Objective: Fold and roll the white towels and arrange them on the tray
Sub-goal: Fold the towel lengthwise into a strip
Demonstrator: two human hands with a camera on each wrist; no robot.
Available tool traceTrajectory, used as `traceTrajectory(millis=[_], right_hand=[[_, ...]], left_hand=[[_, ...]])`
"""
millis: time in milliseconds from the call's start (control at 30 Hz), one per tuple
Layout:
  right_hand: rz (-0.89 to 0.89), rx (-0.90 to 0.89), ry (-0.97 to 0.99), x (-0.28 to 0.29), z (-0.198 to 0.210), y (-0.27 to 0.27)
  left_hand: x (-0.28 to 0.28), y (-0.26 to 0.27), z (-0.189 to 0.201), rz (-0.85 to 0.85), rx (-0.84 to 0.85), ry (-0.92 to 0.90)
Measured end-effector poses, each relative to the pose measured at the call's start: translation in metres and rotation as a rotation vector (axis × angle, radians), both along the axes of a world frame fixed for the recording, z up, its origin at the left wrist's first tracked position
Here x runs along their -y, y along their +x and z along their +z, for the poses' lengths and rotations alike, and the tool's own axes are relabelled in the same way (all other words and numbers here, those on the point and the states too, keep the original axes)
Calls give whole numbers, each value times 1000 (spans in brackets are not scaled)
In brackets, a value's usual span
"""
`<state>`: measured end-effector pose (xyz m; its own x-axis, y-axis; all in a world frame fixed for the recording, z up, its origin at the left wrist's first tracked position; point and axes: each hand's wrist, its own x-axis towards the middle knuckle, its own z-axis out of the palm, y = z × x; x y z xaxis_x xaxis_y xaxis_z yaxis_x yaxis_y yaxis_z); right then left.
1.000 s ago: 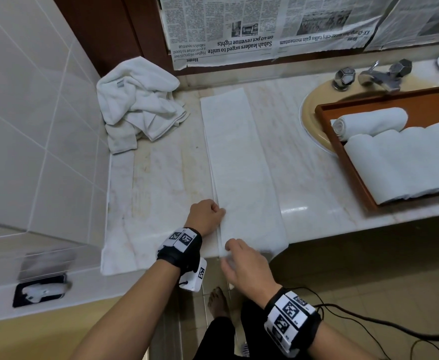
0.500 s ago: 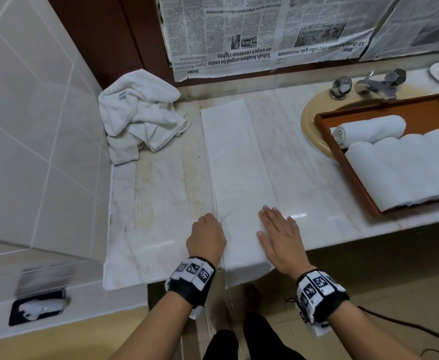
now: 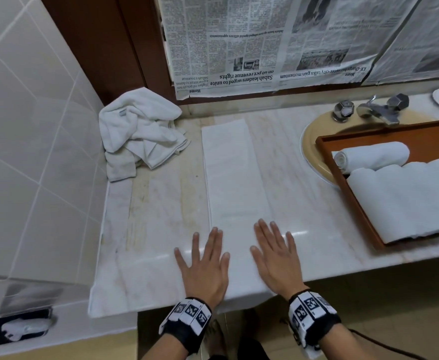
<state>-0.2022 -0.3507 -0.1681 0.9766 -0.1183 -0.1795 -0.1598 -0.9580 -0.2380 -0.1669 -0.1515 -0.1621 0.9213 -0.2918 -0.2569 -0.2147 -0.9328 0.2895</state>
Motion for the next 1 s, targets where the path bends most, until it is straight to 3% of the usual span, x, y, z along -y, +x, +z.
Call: traceTrajectory(millis=[167, 267, 400, 533, 733, 900, 1000], right_hand=[[-107, 30, 59, 20, 16, 15], [57, 81, 82, 1, 17, 39], [229, 9, 46, -9, 5, 56], [150, -2, 42, 32, 1, 60], [-26, -8, 146, 79, 17, 65], [267, 84, 145, 36, 21, 99], [298, 33, 111, 21, 13, 116]], left_hand=[[0, 10, 12, 169, -27, -76], [24, 26, 15, 96, 10, -119], [40, 40, 7, 15, -17, -57], [32, 43, 6, 101, -44, 13], [29, 53, 21, 310, -63, -71], [66, 89, 25, 133, -8, -81], [72, 101, 18, 109, -63, -18]])
